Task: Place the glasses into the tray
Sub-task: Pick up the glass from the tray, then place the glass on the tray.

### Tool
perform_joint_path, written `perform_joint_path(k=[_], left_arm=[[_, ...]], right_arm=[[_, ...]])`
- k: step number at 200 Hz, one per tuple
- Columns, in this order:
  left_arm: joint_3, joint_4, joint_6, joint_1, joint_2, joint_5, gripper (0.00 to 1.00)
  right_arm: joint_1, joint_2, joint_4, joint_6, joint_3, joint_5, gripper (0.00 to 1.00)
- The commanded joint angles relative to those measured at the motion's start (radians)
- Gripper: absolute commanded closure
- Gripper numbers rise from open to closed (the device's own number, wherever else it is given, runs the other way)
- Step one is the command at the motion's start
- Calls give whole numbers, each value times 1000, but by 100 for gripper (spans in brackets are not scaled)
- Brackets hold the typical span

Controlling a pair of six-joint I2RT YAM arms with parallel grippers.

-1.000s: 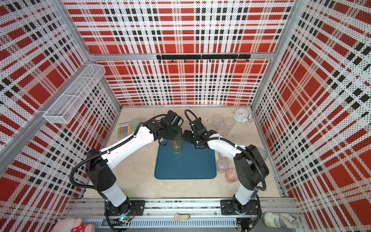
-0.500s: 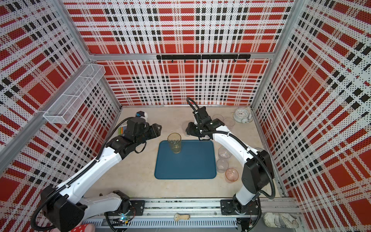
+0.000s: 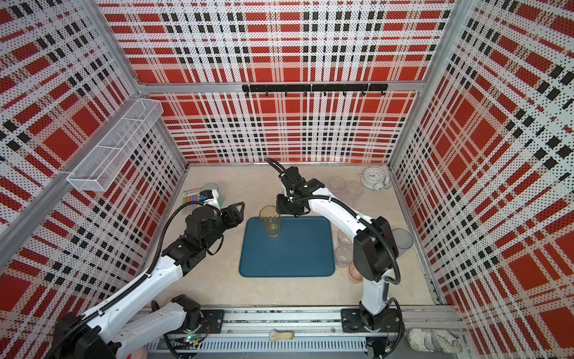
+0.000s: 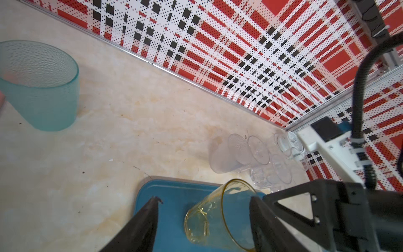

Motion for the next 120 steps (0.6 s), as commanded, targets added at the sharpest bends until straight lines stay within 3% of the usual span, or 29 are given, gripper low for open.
perform_joint_path(k=[1, 51, 120], left_arm=[[-2, 41, 7, 6, 29, 45, 31], [12, 48, 4, 5, 62, 65, 31], [35, 17, 7, 12, 71, 53, 31]], right_arm=[[13, 27, -20, -22, 30, -8, 65], [37, 97, -31, -30, 72, 44, 81], [91, 170, -109, -54, 206, 162, 93]])
